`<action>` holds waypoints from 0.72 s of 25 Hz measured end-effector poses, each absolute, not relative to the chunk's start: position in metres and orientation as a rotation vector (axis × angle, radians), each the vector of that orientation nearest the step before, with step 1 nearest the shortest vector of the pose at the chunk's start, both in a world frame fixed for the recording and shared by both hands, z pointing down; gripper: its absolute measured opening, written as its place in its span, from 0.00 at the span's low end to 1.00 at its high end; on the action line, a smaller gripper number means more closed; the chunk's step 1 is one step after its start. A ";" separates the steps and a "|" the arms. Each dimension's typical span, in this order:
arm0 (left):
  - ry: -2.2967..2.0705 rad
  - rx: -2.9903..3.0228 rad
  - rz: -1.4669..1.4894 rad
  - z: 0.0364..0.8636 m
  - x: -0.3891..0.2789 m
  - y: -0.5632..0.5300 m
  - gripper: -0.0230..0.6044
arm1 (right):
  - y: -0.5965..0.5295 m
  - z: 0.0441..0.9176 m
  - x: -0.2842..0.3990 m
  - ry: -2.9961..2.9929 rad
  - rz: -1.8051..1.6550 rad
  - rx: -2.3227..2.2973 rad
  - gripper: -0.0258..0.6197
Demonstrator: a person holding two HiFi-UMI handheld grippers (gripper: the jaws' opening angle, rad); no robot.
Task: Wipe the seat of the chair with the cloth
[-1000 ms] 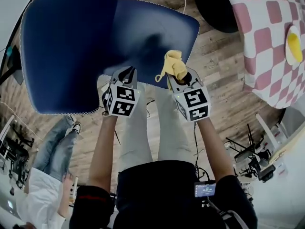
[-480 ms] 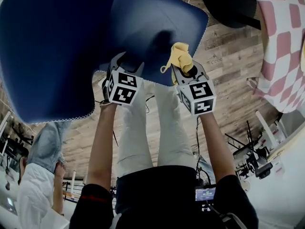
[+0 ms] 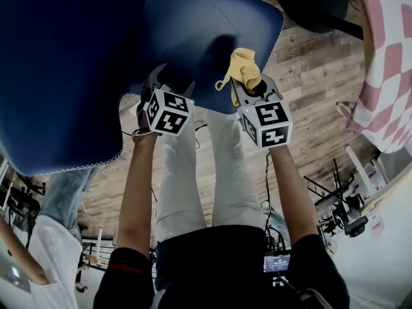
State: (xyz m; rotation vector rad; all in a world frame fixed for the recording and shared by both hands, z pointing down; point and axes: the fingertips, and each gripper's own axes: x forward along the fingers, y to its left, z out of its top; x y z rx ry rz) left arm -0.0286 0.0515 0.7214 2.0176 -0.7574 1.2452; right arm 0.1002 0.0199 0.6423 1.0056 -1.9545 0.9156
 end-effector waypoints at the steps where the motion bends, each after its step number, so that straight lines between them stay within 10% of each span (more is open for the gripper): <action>1: -0.764 2.017 1.250 0.722 -0.028 0.051 0.58 | 0.018 0.643 0.100 -1.957 0.911 1.006 0.15; 18: -0.828 2.053 1.282 0.736 -0.027 0.051 0.59 | -0.037 0.650 0.091 -2.011 0.875 1.035 0.15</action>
